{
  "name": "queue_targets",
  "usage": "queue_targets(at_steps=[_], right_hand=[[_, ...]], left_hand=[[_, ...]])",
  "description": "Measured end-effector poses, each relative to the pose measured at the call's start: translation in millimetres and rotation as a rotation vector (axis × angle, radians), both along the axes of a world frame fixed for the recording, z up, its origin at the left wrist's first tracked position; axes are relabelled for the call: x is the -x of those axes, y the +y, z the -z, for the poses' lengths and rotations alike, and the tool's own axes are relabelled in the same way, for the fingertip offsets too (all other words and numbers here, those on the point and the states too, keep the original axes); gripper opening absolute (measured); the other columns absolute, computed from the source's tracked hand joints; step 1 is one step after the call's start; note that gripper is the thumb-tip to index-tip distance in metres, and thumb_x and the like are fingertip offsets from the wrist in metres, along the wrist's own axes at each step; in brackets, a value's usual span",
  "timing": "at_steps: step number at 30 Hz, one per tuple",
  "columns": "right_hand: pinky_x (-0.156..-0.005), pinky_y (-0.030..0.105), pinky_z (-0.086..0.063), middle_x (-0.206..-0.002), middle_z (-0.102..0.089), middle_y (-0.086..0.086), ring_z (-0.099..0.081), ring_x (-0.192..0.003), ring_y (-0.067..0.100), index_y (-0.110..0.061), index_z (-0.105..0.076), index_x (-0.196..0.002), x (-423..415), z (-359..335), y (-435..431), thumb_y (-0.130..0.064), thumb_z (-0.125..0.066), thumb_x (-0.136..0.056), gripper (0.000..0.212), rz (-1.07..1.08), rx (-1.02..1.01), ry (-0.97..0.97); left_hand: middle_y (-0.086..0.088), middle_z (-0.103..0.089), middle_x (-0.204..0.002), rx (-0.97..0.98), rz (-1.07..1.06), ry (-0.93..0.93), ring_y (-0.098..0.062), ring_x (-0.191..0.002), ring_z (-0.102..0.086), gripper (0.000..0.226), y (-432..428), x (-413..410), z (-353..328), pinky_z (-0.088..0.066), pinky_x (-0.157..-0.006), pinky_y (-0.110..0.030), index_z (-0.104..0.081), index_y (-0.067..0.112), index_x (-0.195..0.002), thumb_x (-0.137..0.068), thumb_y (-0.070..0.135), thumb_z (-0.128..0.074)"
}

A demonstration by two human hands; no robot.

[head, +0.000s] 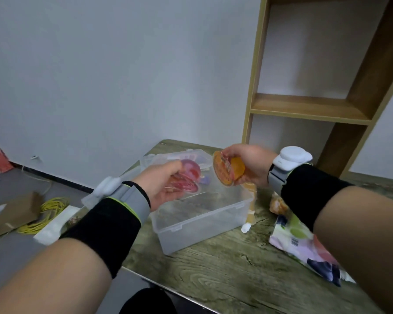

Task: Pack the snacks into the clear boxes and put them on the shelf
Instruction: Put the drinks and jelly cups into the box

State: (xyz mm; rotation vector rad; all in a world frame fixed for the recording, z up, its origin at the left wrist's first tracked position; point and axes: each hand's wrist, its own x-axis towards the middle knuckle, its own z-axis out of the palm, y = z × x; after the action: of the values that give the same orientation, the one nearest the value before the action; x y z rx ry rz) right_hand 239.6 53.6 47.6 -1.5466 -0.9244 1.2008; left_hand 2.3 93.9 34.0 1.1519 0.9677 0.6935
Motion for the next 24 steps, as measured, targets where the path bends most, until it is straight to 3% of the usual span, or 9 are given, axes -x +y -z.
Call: queue_targets(at_steps=[5, 8, 11, 13, 17, 24], right_hand=[[-0.062, 0.040, -0.062, -0.104, -0.062, 0.003, -0.067, -0.087, 0.024, -0.027, -0.067, -0.106, 19.1, 8.0, 9.6, -0.032, -0.074, -0.079, 0.029, -0.180, 0.054, -0.602], [-0.049, 0.022, -0.054, -0.103, -0.060, -0.007, -0.064, -0.077, 0.012, -0.035, -0.064, -0.113, 27.3, 13.0, 12.7, -0.039, -0.073, -0.076, 0.038, -0.325, 0.121, -0.914], [-0.059, 0.020, -0.047, -0.109, -0.061, -0.010, -0.061, -0.083, 0.012, -0.036, -0.061, -0.120, 30.8, 20.1, 16.9, -0.035, -0.069, -0.079, 0.041, -0.455, 0.147, -1.141], [-0.070, 0.023, -0.047, -0.113, -0.060, -0.010, -0.061, -0.091, 0.016, -0.035, -0.058, -0.126, 33.6, 25.7, 22.7, -0.032, -0.067, -0.080, 0.046, -0.541, 0.184, -1.246], [-0.071, 0.025, -0.043, -0.125, -0.060, -0.006, -0.062, -0.103, 0.020, -0.032, -0.054, -0.135, 37.2, 40.7, 37.5, -0.029, -0.066, -0.083, 0.053, -0.674, 0.220, -1.405], [-0.084, 0.029, -0.046, -0.131, -0.059, -0.003, -0.059, -0.113, 0.023, -0.027, -0.049, -0.141, 36.6, 53.0, 49.6, -0.036, -0.067, -0.087, 0.058, -0.776, 0.202, -1.480]], left_hand=[[-0.009, -0.076, -0.089, -0.071, 0.114, 0.136, -0.024, -0.087, -0.074, 0.055, 7.6, 2.1, 6.7, -0.059, -0.080, -0.038, -0.068, 0.019, -0.109, -0.054, 0.023, -0.071], [-0.006, -0.076, -0.087, -0.116, 0.167, 0.240, -0.018, -0.082, -0.074, 0.055, 13.3, -3.1, 14.0, -0.057, -0.081, -0.034, -0.071, 0.021, -0.101, -0.046, 0.026, -0.072], [-0.004, -0.069, -0.080, -0.186, 0.132, 0.357, -0.019, -0.069, -0.062, 0.046, 19.8, -9.8, 24.8, -0.053, -0.075, -0.034, -0.069, 0.019, -0.095, -0.050, 0.025, -0.074], [-0.002, -0.072, -0.082, -0.346, 0.136, 0.558, -0.020, -0.072, -0.066, 0.052, 25.5, -13.8, 34.3, -0.055, -0.073, -0.033, -0.064, 0.022, -0.093, -0.044, 0.035, -0.074], [0.005, -0.068, -0.081, -0.647, 0.225, 0.949, -0.016, -0.073, -0.066, 0.059, 26.5, -24.4, 46.2, -0.060, -0.069, -0.038, -0.054, 0.026, -0.092, -0.041, 0.052, -0.067], [-0.008, -0.064, -0.100, -0.925, 0.447, 1.432, -0.032, -0.090, -0.062, 0.064, 32.2, -32.2, 62.1, -0.047, -0.070, -0.032, -0.044, 0.013, -0.116, -0.072, 0.054, -0.067]])
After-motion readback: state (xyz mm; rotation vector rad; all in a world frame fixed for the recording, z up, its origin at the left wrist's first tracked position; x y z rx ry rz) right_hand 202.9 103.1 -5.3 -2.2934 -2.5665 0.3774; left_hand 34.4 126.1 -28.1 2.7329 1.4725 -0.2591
